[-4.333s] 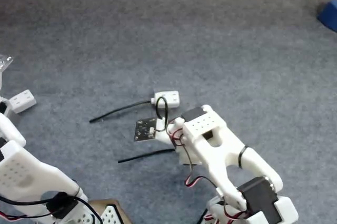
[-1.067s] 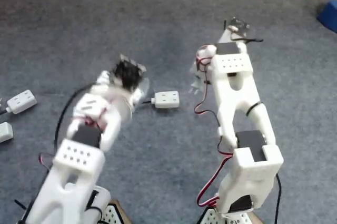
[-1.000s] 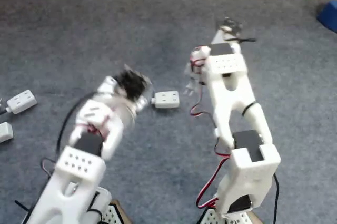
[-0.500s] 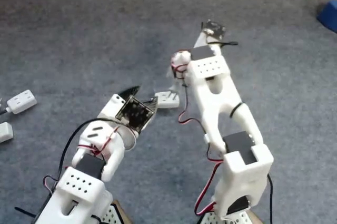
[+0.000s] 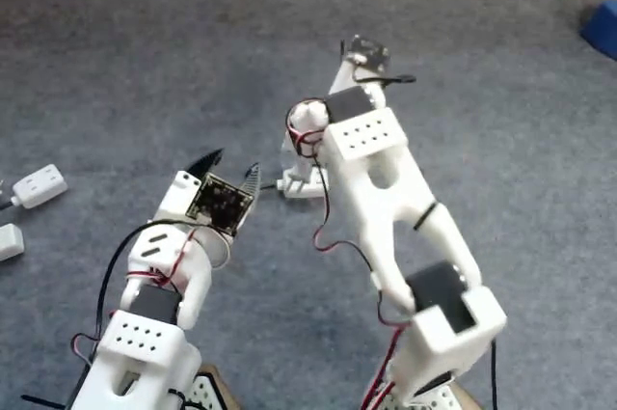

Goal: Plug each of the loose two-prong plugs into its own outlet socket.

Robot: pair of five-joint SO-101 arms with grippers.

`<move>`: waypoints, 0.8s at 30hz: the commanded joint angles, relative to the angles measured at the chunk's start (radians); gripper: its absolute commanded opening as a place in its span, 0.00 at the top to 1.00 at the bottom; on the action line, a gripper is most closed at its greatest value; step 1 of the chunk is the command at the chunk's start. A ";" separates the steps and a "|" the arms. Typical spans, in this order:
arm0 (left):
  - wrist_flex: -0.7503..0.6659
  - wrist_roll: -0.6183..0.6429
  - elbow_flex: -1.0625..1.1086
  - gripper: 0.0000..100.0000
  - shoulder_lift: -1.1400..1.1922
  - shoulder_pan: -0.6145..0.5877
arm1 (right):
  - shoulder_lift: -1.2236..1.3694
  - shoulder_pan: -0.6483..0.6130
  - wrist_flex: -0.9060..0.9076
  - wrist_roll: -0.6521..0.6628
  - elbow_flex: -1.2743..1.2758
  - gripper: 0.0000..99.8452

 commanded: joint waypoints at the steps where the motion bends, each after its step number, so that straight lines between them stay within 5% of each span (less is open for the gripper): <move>1: -0.023 0.018 -0.004 0.80 -0.016 -0.015 | -0.081 -0.028 0.021 0.029 0.004 0.99; 11: -0.018 0.043 -0.005 0.80 -0.015 -0.007 | -0.071 -0.174 -0.059 0.028 0.104 0.99; 24: -0.008 0.094 0.028 0.80 -0.015 0.035 | -0.073 -0.166 -0.073 0.026 0.101 0.99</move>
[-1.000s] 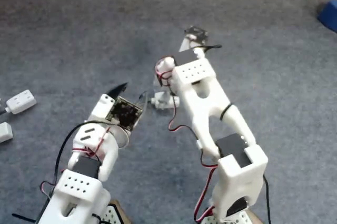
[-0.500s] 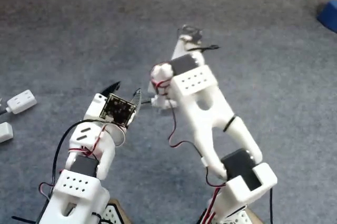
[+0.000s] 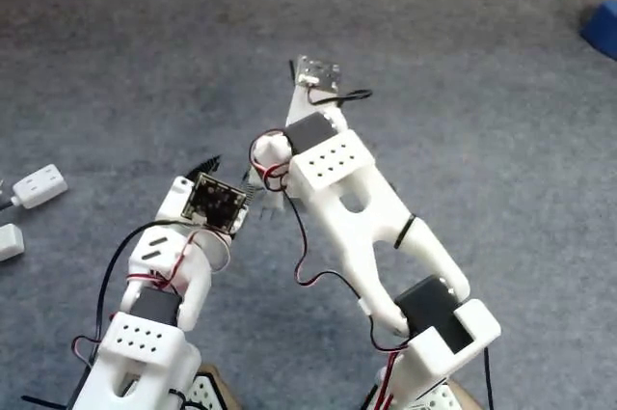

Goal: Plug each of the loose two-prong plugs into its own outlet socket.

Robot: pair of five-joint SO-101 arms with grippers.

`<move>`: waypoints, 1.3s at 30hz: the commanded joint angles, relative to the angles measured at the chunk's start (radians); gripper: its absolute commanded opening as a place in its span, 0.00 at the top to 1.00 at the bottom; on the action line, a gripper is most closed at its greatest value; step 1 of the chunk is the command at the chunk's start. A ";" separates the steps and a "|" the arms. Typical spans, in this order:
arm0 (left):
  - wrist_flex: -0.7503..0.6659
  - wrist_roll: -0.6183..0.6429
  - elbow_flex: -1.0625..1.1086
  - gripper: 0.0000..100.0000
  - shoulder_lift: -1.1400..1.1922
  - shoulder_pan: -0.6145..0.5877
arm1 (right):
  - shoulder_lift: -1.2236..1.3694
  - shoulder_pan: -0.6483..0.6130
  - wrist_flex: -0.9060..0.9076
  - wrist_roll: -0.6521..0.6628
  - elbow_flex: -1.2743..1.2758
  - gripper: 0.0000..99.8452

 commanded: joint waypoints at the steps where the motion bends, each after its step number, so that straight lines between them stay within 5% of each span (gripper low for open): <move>1: 0.005 0.017 -0.005 0.80 -0.015 0.025 | -0.053 0.005 -0.016 0.008 -0.015 0.99; 32: 0.080 0.063 -0.050 0.80 -0.022 0.058 | -0.185 0.051 -0.071 0.005 0.036 0.99; 39: 0.218 0.109 -0.182 0.80 -0.024 0.065 | -0.185 0.090 -0.177 0.008 0.166 0.99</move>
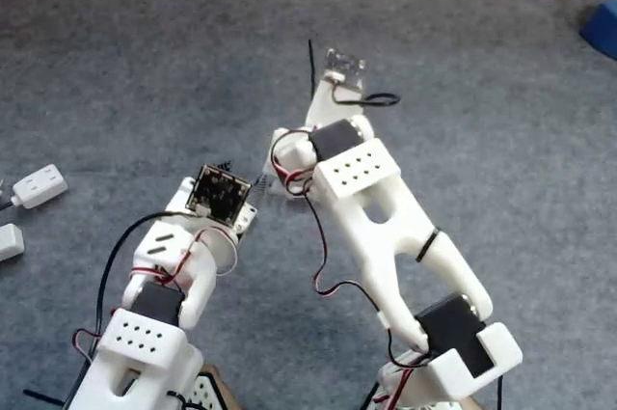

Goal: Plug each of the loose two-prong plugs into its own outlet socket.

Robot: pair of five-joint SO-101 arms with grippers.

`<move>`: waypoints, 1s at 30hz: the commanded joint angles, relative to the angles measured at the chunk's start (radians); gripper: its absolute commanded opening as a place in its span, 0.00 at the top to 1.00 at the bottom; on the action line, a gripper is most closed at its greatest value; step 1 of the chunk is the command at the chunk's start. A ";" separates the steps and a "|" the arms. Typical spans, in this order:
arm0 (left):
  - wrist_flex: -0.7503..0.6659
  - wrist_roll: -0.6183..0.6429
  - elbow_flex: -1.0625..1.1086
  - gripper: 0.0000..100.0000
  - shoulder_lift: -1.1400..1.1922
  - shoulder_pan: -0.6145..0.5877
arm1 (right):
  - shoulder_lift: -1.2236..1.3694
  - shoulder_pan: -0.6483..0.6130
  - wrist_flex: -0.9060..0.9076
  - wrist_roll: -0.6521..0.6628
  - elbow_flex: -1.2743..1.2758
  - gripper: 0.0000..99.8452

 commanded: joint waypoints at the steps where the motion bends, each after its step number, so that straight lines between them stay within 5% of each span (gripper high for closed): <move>1: 0.040 0.043 -0.099 0.80 -0.016 0.019 | -0.053 0.024 -0.033 0.014 0.007 0.99; 20: 0.144 0.041 -0.064 0.80 -0.016 0.157 | -0.051 0.085 -0.039 0.008 -0.030 0.99; 30: 0.101 0.041 -0.058 0.80 -0.007 0.101 | -0.062 0.048 0.050 0.006 -0.068 0.99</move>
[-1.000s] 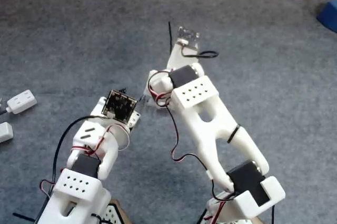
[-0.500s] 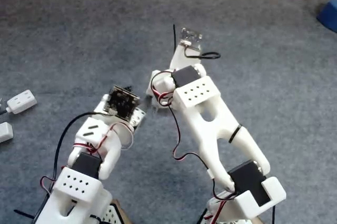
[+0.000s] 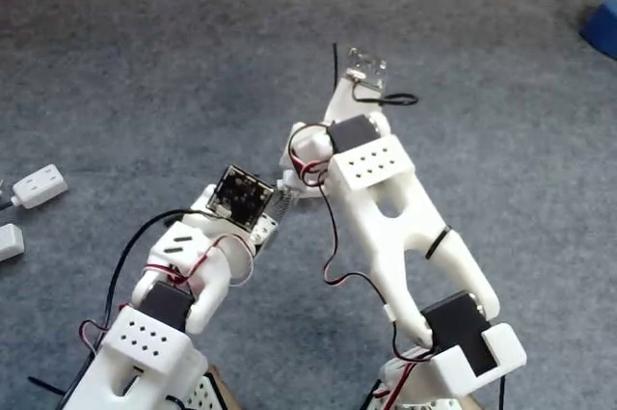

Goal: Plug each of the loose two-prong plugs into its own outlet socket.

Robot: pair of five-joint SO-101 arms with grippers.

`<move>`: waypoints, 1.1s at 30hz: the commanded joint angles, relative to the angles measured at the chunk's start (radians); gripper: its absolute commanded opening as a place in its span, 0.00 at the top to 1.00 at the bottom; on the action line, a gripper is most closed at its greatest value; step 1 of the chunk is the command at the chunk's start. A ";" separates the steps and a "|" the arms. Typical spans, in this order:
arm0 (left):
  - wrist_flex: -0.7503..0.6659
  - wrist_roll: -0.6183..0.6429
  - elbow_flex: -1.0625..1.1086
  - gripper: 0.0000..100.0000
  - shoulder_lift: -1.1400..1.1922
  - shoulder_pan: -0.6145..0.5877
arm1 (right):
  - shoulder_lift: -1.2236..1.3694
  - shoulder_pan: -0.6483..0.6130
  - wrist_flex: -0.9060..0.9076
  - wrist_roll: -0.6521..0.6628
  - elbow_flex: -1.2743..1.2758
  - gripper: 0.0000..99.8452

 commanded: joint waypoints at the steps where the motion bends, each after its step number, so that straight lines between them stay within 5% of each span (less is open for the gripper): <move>1: -0.029 0.005 -0.008 0.80 -0.007 -0.018 | -0.062 -0.019 0.035 0.006 -0.068 0.99; 17: -0.078 0.003 0.047 0.80 -0.005 -0.019 | -0.064 -0.022 0.206 0.017 -0.222 0.99; 33: -0.140 0.003 0.061 0.80 -0.005 -0.114 | -0.054 -0.081 0.407 0.186 -0.361 0.99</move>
